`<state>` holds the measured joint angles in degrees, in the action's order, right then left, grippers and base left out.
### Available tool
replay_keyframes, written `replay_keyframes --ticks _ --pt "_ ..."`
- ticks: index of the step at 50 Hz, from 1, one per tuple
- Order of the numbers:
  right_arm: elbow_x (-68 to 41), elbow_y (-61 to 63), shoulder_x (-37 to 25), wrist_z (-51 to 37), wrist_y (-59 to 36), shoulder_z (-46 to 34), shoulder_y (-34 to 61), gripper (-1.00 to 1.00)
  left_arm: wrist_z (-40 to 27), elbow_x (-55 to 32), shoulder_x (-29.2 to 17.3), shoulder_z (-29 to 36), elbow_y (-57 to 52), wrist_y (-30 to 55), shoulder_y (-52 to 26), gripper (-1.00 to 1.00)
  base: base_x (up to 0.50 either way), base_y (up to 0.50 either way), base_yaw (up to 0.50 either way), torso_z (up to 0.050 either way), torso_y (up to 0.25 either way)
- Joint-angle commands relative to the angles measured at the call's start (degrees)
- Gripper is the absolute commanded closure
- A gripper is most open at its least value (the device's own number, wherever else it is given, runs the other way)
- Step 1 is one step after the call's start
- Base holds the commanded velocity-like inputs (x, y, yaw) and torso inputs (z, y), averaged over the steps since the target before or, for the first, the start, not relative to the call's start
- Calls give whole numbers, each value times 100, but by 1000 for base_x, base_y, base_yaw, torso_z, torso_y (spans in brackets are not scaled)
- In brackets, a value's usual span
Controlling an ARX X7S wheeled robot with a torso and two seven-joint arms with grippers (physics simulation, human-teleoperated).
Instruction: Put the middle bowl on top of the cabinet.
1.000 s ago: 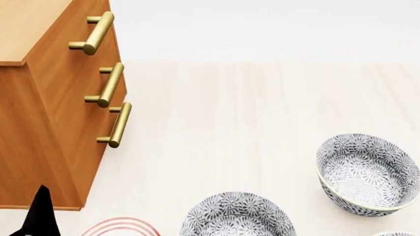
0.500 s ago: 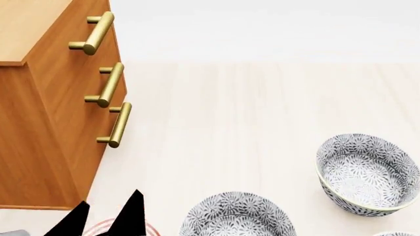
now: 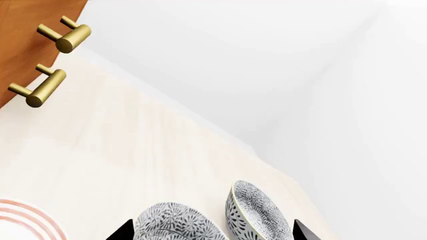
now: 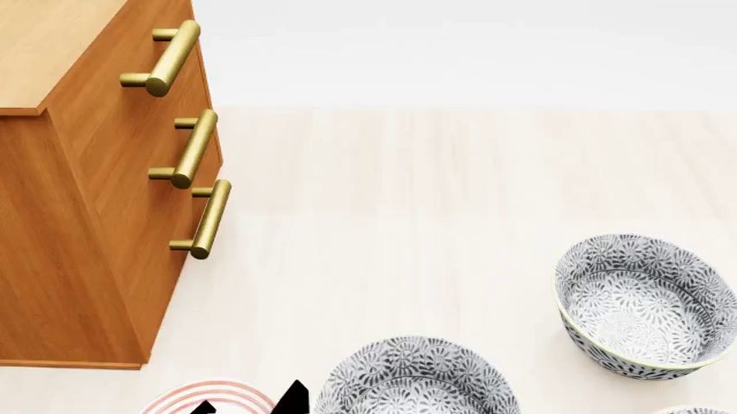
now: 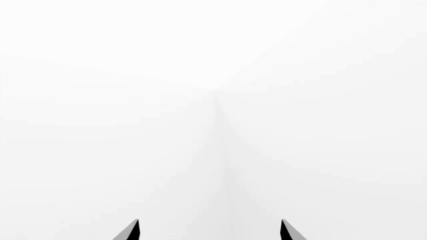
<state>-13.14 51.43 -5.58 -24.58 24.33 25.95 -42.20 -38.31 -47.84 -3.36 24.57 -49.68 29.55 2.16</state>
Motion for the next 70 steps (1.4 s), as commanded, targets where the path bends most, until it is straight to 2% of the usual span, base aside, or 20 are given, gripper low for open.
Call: replay_keyframes --ticks 1,24,39,46,56,70 --pt "-37 25 13 33 -15 44 -21 -100 33 435 -99 325 128 -318 187 -100 0 0 0 0 0" --pt "46 71 -4 1 -110 -7 51 -100 463 588 -274 542 852 -1011 506 -100 0 0 0 0 0" --pt "7 106 26 19 -17 36 -42 -100 449 493 -270 606 1119 -1165 467 -100 0 0 0 0 0" --pt "33 93 11 33 -55 9 -3 -100 59 524 -229 681 1141 -920 307 -100 0 0 0 0 0" --pt "32 97 8 38 -58 4 -3 -100 -1105 655 -70 879 837 -104 -106 -100 0 0 0 0 0" --pt "115 130 -13 9 -174 -83 68 -100 -1456 602 -22 1143 763 87 -300 -100 0 0 0 0 0"
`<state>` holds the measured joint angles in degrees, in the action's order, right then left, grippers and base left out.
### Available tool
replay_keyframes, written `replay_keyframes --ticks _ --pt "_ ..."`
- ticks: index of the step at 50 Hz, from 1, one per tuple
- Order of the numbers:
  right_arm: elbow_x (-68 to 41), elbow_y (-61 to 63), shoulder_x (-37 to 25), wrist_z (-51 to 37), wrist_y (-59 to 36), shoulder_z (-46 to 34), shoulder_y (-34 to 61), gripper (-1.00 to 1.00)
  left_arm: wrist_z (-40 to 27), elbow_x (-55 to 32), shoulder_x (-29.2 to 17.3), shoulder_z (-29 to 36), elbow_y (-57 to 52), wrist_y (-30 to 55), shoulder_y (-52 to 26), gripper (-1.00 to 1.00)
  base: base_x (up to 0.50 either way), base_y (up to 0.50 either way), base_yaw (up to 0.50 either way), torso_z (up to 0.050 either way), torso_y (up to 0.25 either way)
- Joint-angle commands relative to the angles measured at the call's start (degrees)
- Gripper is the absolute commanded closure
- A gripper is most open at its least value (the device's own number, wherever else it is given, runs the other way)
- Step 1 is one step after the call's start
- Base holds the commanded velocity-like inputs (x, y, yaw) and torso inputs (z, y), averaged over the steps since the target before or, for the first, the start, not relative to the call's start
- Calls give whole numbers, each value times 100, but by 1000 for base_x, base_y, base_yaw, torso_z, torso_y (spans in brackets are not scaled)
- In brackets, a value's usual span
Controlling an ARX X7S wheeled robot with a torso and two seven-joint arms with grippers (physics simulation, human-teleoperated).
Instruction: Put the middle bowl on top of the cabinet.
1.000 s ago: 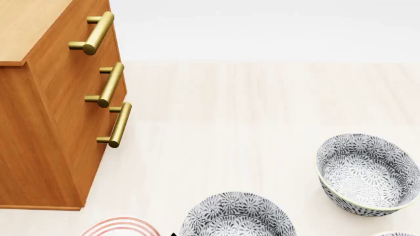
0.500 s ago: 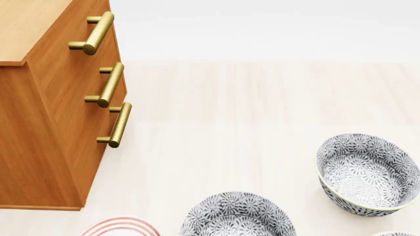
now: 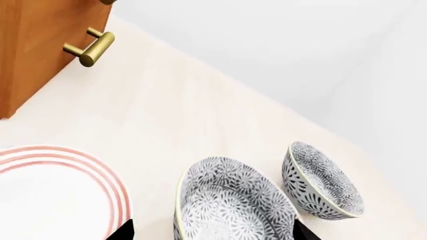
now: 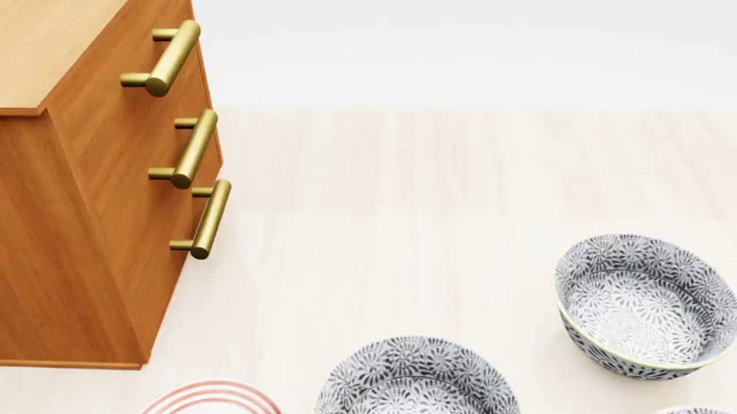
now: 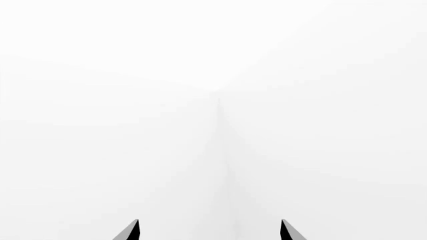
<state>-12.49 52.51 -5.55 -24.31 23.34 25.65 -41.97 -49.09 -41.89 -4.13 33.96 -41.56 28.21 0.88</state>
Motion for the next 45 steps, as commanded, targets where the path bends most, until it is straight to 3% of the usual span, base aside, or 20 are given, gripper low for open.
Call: replay_keyframes --ticks 1,45 --pt "53 25 -19 -20 -80 -59 50 -100 -395 -2 58 218 -52 227 -184 -100 0 0 0 0 0" --pt "58 -24 -109 -54 -48 -85 29 -100 -733 -497 177 478 570 -103 -682 -100 0 0 0 0 0"
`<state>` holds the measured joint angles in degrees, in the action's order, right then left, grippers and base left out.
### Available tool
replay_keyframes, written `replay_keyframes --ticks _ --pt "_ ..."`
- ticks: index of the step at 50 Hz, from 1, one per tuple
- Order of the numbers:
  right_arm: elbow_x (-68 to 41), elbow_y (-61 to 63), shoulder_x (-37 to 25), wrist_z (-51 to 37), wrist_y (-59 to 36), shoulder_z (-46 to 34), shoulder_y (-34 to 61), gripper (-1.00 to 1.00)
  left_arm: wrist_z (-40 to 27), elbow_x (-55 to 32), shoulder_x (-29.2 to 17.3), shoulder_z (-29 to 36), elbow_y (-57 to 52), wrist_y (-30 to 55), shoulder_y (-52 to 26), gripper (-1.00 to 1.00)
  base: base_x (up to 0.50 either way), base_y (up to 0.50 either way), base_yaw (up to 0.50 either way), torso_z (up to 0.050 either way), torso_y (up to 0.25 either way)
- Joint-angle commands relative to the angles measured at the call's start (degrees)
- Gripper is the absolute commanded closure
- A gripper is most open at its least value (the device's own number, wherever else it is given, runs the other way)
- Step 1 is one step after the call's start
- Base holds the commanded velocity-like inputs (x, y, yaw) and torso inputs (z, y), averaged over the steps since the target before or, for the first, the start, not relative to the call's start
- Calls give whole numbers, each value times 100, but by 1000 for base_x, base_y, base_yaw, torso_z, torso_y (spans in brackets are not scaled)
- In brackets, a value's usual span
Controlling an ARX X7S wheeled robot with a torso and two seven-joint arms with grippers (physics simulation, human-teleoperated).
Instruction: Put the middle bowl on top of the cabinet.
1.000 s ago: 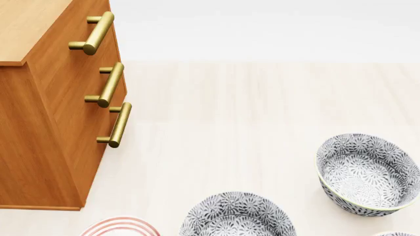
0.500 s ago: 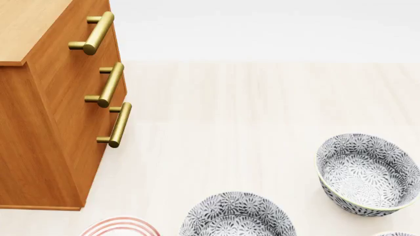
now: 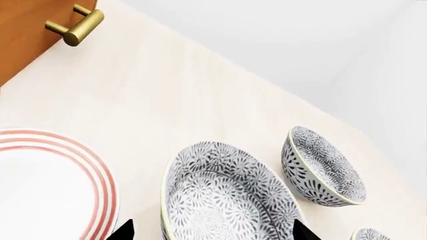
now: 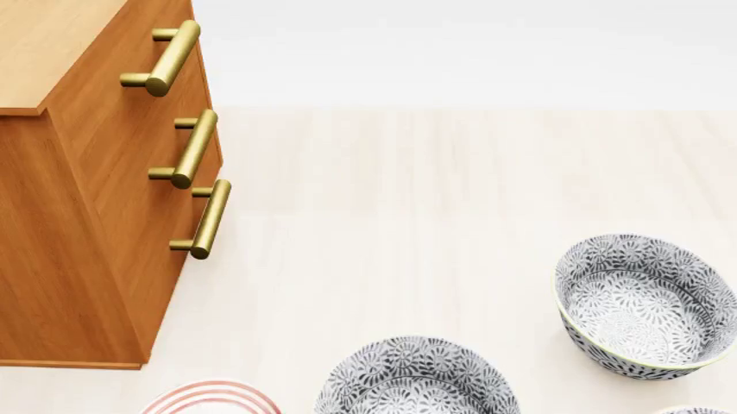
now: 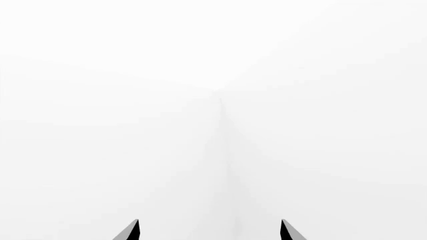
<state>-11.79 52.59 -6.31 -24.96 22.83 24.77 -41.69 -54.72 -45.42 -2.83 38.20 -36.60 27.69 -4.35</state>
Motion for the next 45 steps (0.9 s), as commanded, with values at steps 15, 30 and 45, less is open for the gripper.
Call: replay_keyframes --ticks 15,30,45 --pt "1 -17 -40 10 -16 -7 1 -100 -459 -385 96 136 231 -201 -467 -100 0 0 0 0 0" --pt "-1 67 66 61 67 38 -92 -100 -325 -404 22 262 819 -559 -586 -100 0 0 0 0 0" --pt "7 174 205 205 106 78 -179 -100 -114 -427 -50 395 1205 -851 -542 -100 0 0 0 0 0"
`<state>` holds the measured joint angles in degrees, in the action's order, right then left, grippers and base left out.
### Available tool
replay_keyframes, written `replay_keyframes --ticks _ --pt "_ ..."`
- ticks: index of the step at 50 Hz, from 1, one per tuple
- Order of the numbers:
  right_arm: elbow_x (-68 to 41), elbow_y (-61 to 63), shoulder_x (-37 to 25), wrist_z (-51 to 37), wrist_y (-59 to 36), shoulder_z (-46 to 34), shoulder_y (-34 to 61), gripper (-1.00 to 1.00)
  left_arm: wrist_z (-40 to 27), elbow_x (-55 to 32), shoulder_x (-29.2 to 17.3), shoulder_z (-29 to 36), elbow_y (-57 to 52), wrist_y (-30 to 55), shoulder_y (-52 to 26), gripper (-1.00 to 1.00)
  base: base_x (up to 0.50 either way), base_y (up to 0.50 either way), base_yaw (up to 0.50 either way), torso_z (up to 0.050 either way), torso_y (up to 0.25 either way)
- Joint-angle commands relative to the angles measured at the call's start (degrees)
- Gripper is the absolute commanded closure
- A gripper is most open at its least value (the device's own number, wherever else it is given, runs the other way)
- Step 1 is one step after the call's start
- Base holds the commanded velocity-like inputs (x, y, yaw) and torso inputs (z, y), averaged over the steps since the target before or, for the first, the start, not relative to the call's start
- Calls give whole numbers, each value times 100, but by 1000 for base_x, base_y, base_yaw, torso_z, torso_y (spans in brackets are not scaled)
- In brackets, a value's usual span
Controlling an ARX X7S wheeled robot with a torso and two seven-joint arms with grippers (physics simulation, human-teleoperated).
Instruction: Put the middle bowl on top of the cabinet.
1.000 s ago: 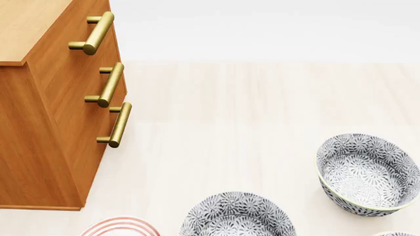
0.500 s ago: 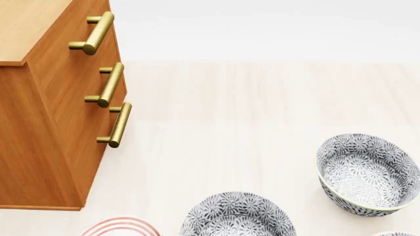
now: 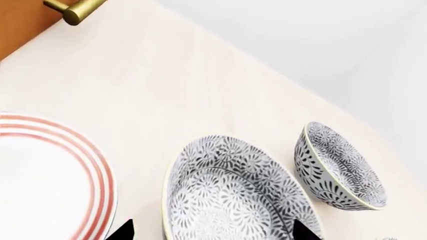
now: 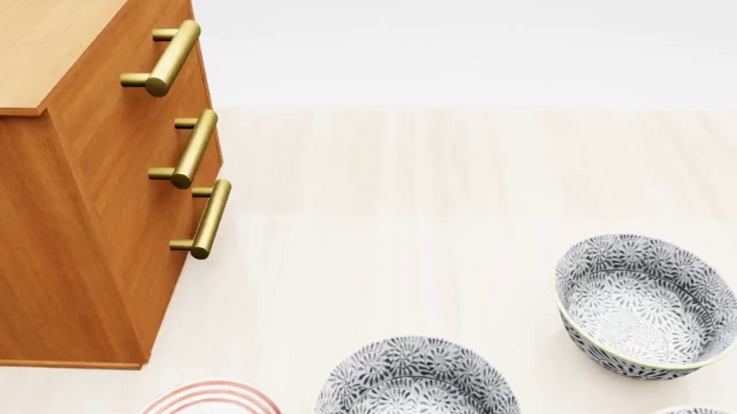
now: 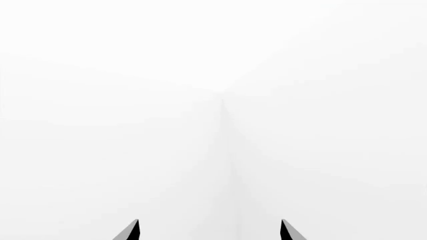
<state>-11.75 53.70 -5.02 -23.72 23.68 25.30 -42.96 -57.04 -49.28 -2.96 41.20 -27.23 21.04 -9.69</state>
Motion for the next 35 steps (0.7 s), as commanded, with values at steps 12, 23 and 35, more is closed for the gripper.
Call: replay_keyframes --ticks 12,23,35 --pt "-42 72 105 142 23 81 -58 -100 146 -77 -30 207 428 -292 -91 -100 0 0 0 0 0" --pt "-48 53 139 182 35 110 -42 -100 119 -78 -17 333 553 -365 -170 -100 0 0 0 0 0" --pt "-33 40 156 192 58 105 -21 -100 146 -108 -24 437 739 -465 -246 -100 0 0 0 0 0"
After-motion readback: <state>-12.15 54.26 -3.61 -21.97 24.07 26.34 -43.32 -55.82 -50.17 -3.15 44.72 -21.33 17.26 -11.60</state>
